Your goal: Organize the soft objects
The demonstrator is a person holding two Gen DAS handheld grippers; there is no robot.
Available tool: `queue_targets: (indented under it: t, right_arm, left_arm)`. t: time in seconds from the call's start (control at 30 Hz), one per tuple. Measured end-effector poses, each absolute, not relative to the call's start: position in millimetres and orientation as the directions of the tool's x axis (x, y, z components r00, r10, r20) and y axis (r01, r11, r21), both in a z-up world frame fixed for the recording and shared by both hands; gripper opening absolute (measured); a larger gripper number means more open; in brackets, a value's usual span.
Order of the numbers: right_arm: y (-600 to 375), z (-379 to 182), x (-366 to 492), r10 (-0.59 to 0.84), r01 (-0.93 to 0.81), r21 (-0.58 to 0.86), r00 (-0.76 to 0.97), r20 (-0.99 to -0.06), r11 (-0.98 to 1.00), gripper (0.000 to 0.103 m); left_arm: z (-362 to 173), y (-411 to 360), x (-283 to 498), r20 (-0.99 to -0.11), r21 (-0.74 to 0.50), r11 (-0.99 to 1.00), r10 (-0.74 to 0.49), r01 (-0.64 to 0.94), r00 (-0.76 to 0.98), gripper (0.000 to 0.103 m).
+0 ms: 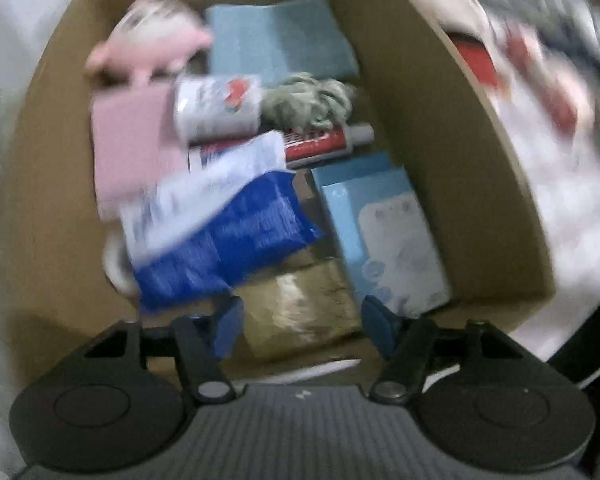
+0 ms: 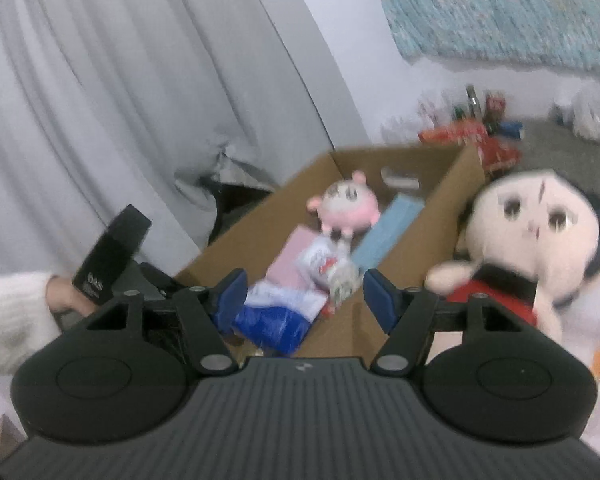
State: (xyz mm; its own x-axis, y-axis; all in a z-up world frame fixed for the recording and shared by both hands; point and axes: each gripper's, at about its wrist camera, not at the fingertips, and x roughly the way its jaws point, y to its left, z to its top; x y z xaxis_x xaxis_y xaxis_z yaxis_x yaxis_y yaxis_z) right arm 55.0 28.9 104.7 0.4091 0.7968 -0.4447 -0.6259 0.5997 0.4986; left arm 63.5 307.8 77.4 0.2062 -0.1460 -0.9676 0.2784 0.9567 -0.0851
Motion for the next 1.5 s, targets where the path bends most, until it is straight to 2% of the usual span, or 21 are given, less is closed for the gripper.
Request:
queue_targets:
  t: [0.03,0.1,0.13,0.2,0.23,0.3,0.4,0.53,0.6,0.67,0.83,0.9,1.03,1.17,1.5]
  right_arm:
    - [28,101,50,0.789,-0.617,0.497,0.415,-0.454,0.610,0.064]
    - [23,97,41,0.769,-0.596,0.490,0.437,-0.467,0.636,0.064]
    - [20,96,37,0.763,-0.594,0.484,0.445,-0.468,0.643,0.064]
    - [13,97,23,0.757,-0.604,0.460,0.466,-0.457,0.650,0.064]
    - [9,97,16,0.753,-0.616,0.436,0.487,-0.444,0.656,0.064]
    - [4,98,3,0.735,-0.636,0.372,0.542,-0.407,0.676,0.065]
    - [6,100,0,0.727,-0.652,0.324,0.590,-0.351,0.686,0.065]
    - [8,93,4,0.751,-0.674,0.331,0.592,-0.293,0.661,0.065]
    - [8,89,7,0.744,-0.647,0.368,0.593,-0.309,0.668,0.066]
    - [13,83,8,0.746,-0.641,0.383,0.581,-0.324,0.665,0.066]
    - [25,76,8,0.740,-0.641,0.371,0.581,-0.338,0.672,0.066]
    - [26,78,5,0.745,-0.647,0.369,0.581,-0.328,0.667,0.066]
    - [23,85,-6,0.732,-0.661,0.315,0.609,-0.306,0.681,0.071]
    - [21,85,-6,0.726,-0.655,0.312,0.619,-0.301,0.688,0.072]
    - [23,80,0,0.709,-0.634,0.318,0.630,-0.316,0.705,0.073]
  left_arm:
    - [75,316,61,-0.962,-0.137,0.967,-0.182,0.213,0.206,0.067]
    - [77,318,54,-0.955,-0.126,0.979,-0.163,0.159,0.249,0.068]
    - [80,317,50,-0.949,-0.090,0.984,-0.133,0.156,0.287,0.069]
    - [93,310,38,-0.918,0.033,0.993,-0.014,0.112,0.396,0.081]
    - [97,308,30,-0.889,0.084,0.994,0.045,0.064,0.456,0.083]
    - [112,300,8,-0.789,0.142,0.988,0.146,-0.053,0.598,0.095]
    - [122,287,-30,-0.614,0.060,0.969,0.224,-0.238,0.757,0.097]
    - [126,265,-71,-0.428,-0.064,0.942,0.273,-0.330,0.862,0.100]
    - [124,252,-86,-0.352,-0.059,0.926,0.330,-0.373,0.876,0.103]
    - [121,239,-98,-0.292,0.008,0.915,0.387,-0.402,0.875,0.103]
    - [111,211,-113,-0.264,0.177,0.882,0.470,-0.437,0.842,0.103]
    - [108,204,-114,-0.256,0.205,0.869,0.492,-0.451,0.832,0.103]
    - [112,199,-127,-0.174,0.143,0.861,0.508,-0.488,0.844,0.103]
    - [107,199,-119,-0.221,0.158,0.851,0.524,-0.500,0.822,0.103]
    - [104,194,-121,-0.220,0.173,0.846,0.532,-0.504,0.818,0.103]
